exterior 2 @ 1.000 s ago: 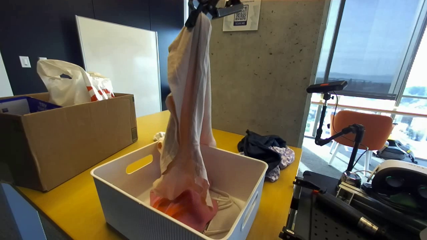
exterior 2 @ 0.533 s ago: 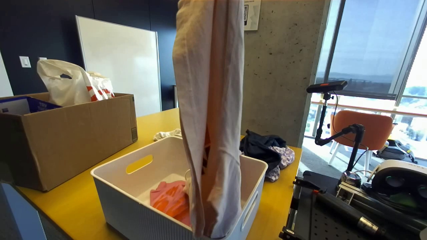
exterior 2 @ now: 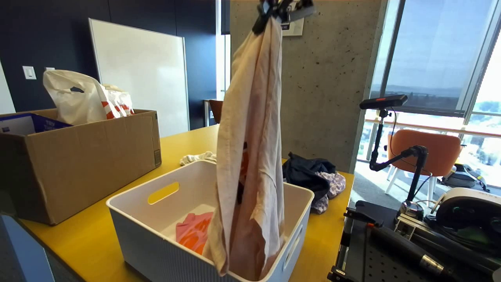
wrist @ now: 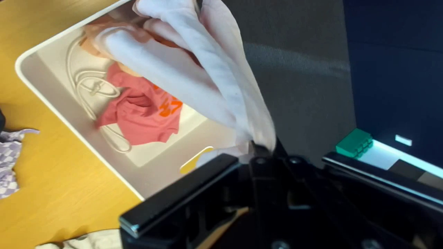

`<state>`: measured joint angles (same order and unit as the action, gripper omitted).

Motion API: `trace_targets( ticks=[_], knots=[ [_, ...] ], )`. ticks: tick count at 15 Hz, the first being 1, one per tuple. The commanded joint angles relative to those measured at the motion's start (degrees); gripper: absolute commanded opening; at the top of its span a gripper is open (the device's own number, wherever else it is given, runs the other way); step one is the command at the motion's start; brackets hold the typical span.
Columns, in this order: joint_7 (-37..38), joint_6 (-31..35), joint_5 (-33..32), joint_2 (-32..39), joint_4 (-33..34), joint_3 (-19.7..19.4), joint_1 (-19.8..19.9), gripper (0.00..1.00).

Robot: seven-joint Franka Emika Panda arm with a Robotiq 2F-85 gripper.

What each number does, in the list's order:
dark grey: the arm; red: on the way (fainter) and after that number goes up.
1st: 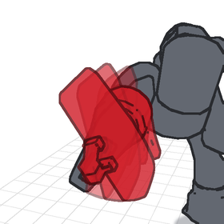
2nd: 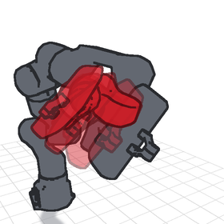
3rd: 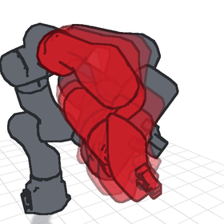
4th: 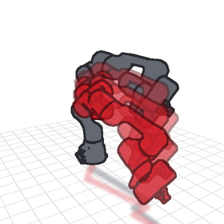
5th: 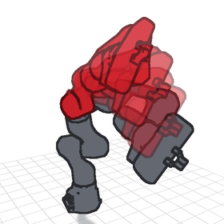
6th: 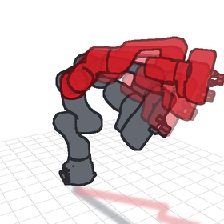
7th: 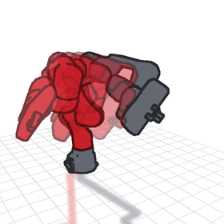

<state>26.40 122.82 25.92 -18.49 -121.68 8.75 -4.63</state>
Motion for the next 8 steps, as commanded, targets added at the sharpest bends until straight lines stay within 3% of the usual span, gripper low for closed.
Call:
trace_targets(
  ticks=[1, 4, 8],
  knots=[
    [0.09, 4.64, -2.87, 10.44, 2.42, -1.87, 2.68, 0.01],
    [2.74, 10.57, -8.52, 19.47, 3.92, -1.08, 2.27, 0.01],
    [4.12, 10.68, -12.36, 25.85, 3.9, -0.35, -1.99, 0.01]
  ],
)
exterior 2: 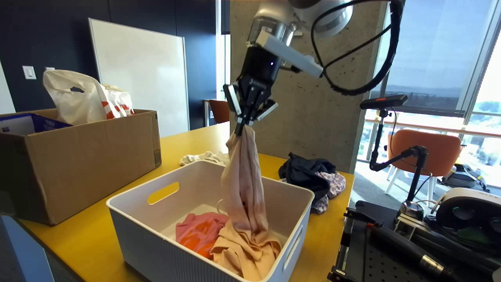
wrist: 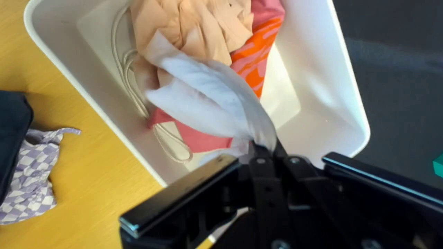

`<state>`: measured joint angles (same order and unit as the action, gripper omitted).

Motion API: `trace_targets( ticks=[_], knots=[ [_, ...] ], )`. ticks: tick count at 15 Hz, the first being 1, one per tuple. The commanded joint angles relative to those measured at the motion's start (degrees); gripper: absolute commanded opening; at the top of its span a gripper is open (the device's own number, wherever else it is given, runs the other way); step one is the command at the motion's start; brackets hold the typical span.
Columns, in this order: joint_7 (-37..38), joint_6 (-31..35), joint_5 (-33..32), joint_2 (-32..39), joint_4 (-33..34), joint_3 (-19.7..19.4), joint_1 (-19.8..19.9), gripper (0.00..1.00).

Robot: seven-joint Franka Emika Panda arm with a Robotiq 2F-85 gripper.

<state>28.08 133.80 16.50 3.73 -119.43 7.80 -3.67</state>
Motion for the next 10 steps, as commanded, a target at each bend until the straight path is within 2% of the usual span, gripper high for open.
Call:
trace_targets(
  ticks=[1, 3, 4, 5, 10],
  knots=[
    [2.25, -0.82, -2.89, 5.02, 1.86, 0.65, -3.83, 0.01],
    [2.49, -1.76, -2.83, 8.51, 3.3, 0.19, -5.01, 0.01],
    [2.75, -1.92, -2.8, 9.64, 3.59, -0.1, -5.44, 0.13],
    [2.66, -1.87, -2.7, 10.47, 3.84, -0.27, -5.72, 0.3],
    [5.78, -0.88, -5.69, 8.59, 1.97, -2.08, -6.63, 0.66]
  ],
)
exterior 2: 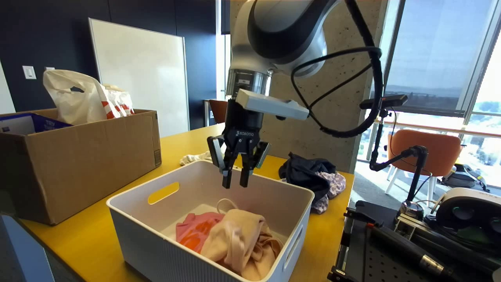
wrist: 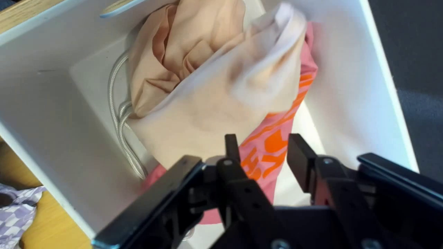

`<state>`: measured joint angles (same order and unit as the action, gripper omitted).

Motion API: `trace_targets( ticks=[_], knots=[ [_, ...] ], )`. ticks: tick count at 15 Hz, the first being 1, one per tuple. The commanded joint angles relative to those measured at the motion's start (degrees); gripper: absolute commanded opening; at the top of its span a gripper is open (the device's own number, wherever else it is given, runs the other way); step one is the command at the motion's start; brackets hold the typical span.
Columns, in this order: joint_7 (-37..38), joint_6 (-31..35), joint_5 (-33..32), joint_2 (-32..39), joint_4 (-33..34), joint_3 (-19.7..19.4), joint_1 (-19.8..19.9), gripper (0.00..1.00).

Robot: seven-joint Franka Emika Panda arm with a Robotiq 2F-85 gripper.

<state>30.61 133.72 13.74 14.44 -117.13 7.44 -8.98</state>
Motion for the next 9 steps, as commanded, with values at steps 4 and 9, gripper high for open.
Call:
trace_targets(
  ticks=[4, 9],
  knots=[
    [9.03, -3.36, -9.99, -6.49, -3.14, -4.19, -0.63, 0.95],
    [12.22, -8.25, -15.75, -10.4, -5.83, -6.28, 1.93, 1.0]
  ],
)
